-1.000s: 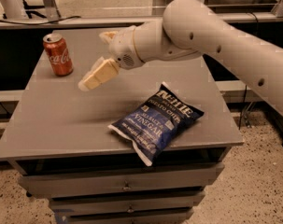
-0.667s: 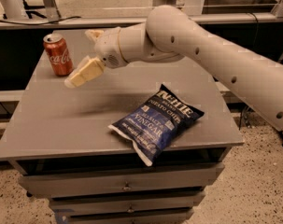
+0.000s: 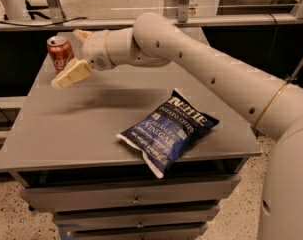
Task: Knock coke can over
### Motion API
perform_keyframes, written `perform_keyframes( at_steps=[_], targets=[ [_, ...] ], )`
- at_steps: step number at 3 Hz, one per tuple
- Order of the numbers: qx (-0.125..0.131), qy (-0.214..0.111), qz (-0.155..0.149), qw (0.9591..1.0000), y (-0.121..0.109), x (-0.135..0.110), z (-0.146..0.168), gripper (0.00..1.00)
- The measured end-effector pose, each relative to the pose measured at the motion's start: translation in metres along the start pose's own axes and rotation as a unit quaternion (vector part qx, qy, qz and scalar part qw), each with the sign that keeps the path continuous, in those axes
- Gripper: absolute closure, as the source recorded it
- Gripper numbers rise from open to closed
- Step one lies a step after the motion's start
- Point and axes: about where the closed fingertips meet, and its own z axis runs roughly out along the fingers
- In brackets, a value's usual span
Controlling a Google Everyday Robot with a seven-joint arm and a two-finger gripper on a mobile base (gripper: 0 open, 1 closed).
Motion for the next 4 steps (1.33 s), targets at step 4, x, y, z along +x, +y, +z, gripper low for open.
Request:
perform_keyframes(
  at_steps=[4],
  targets=[
    [-0.004, 0.007, 0.019, 0.9998, -0.028, 0.023, 0.045, 0.18]
  ],
)
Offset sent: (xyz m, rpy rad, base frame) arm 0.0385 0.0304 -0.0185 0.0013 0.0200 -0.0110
